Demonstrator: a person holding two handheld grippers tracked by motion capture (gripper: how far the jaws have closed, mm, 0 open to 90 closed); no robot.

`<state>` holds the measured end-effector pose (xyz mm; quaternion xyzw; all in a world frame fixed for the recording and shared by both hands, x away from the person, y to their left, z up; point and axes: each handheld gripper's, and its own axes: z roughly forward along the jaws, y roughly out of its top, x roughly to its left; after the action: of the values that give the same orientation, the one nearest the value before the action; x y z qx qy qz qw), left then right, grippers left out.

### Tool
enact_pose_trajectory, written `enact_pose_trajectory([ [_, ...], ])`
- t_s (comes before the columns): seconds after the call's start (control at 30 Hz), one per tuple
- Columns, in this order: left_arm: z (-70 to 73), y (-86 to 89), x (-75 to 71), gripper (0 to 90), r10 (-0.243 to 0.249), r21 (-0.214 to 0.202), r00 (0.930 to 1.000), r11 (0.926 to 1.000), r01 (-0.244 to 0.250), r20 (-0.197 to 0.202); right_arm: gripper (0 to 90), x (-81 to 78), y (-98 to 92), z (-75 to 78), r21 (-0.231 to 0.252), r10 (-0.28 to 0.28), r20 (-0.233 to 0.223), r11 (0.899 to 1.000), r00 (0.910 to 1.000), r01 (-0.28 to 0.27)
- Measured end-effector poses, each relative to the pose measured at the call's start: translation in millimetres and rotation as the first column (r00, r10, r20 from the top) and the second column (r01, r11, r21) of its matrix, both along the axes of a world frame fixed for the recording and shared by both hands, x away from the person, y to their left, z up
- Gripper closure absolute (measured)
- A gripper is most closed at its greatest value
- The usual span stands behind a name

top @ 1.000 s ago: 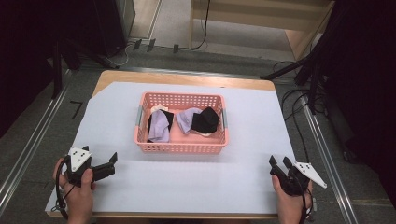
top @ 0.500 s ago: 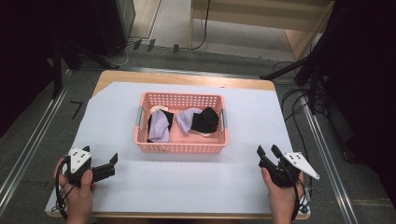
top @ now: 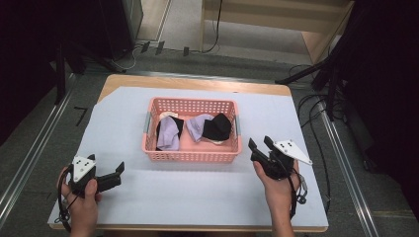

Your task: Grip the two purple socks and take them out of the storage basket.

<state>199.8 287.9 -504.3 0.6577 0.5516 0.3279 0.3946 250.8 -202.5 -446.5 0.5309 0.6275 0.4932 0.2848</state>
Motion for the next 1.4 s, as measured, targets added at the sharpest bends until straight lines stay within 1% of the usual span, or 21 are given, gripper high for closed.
enact_pose_trajectory([
  [0.03,0.0,0.0,0.0,1.8,0.0,0.0,1.0,1.0,0.0,-0.001,44.3,0.0,0.0,0.0,0.0,0.0,0.0,1.0,1.0,0.0],
  [0.07,0.0,0.0,0.0,1.8,0.0,0.0,1.0,1.0,0.0,-0.001,44.5,1.9,3.7,2.0,-0.007,0.006,0.003,1.0,1.0,-0.006],
  [0.13,-0.1,0.1,0.1,1.8,0.0,-0.002,1.0,1.0,0.0,0.0,45.0,5.1,11.7,6.7,-0.004,0.019,0.003,1.0,0.9998,-0.019],
  [0.23,0.0,0.3,0.4,1.8,-0.001,-0.005,1.0,1.0,0.001,-0.002,45.2,7.1,16.9,9.3,-0.001,0.028,-0.002,1.0,0.9996,-0.028],
  [0.27,-0.1,0.4,0.4,1.8,-0.001,-0.006,1.0,1.0,0.001,-0.003,45.3,8.5,19.1,10.4,-0.01,0.032,-0.001,0.999,0.9995,-0.032],
  [0.33,-0.1,0.4,0.5,1.8,0.0,-0.006,1.0,1.0,0.0,-0.003,45.3,10.8,23.8,12.5,-0.01,0.039,-0.002,0.999,0.9992,-0.039],
  [0.37,-0.2,0.5,0.6,1.8,-0.001,-0.011,1.0,0.9999,0.001,-0.004,45.5,13.2,28.9,14.2,-0.01,0.045,-0.005,0.999,0.999,-0.046],
  [0.47,0.0,0.9,0.7,1.8,-0.003,-0.011,1.0,0.9999,0.002,-0.008,45.7,15.7,34.2,14.8,-0.012,0.055,-0.005,0.998,0.9985,-0.055],
  [0.6,0.0,0.7,0.8,1.8,0.0,-0.008,1.0,1.0,0.0,-0.009,46.2,21.1,46.5,14.7,-0.02,0.069,-0.022,0.997,0.9974,-0.07],
  [0.63,0.0,0.8,0.8,1.8,-0.001,-0.008,1.0,1.0,0.001,-0.01,46.5,21.7,49.7,15.0,-0.015,0.069,-0.029,0.997,0.9972,-0.07],
  [0.67,0.0,0.8,1.0,1.9,0.0,-0.008,0.9999,1.0,0.0,-0.01,46.7,22.7,51.1,15.0,-0.022,0.075,-0.026,0.997,0.9969,-0.075],
  [0.77,0.0,0.6,1.0,5.6,0.008,-0.008,0.9999,0.9999,-0.008,-0.011,46.9,24.5,57.2,15.8,-0.017,0.08,-0.031,0.997,0.9963,-0.081],
  [0.9,0.1,0.8,1.1,5.6,0.009,-0.009,0.9999,0.9999,-0.009,-0.014,47.1,27.8,66.8,17.1,-0.024,0.093,-0.032,0.995,0.9952,-0.094],
  [0.93,0.0,0.8,1.3,5.6,0.01,-0.009,0.9999,0.9999,-0.01,-0.013,47.1,29.3,71.5,16.4,-0.012,0.099,-0.027,0.995,0.9947,-0.099],
  [1.0,0.0,0.8,1.3,5.6,0.01,-0.009,0.9999,0.9999,-0.01,-0.013,47.2,30.0,73.9,16.2,-0.009,0.099,-0.033,0.995,0.9946,-0.099],
  [1.03,0.0,0.8,1.3,5.6,0.01,-0.009,0.9999,0.9999,-0.01,-0.013,47.2,31.6,76.0,15.5,-0.012,0.106,-0.029,0.994,0.994,-0.106],
  [1.07,0.0,0.9,1.4,5.6,0.011,-0.009,0.9999,0.9999,-0.011,-0.013,47.4,33.2,81.4,15.2,-0.01,0.112,-0.04,0.994,0.9929,-0.113],
  [1.13,0.0,0.9,1.4,5.6,0.011,-0.009,0.9999,0.9999,-0.011,-0.014,47.4,34.3,83.1,14.7,-0.012,0.117,-0.035,0.993,0.9925,-0.118],
  [1.23,0.0,1.0,1.4,5.6,0.012,-0.008,0.9998,0.9999,-0.013,-0.015,47.6,38.8,93.2,13.5,-0.017,0.132,-0.054,0.991,0.9898,-0.133],
  [1.33,-0.1,0.7,1.6,5.6,0.015,-0.011,0.9998,0.9998,-0.015,-0.013,47.7,40.8,97.7,13.2,-0.019,0.14,-0.059,0.99,0.9885,-0.141],
  [1.4,0.0,1.0,1.5,5.6,0.012,-0.01,0.9998,0.9999,-0.012,-0.017,47.7,43.4,103.6,13.3,-0.018,0.154,-0.065,0.988,0.9859,-0.156],
])
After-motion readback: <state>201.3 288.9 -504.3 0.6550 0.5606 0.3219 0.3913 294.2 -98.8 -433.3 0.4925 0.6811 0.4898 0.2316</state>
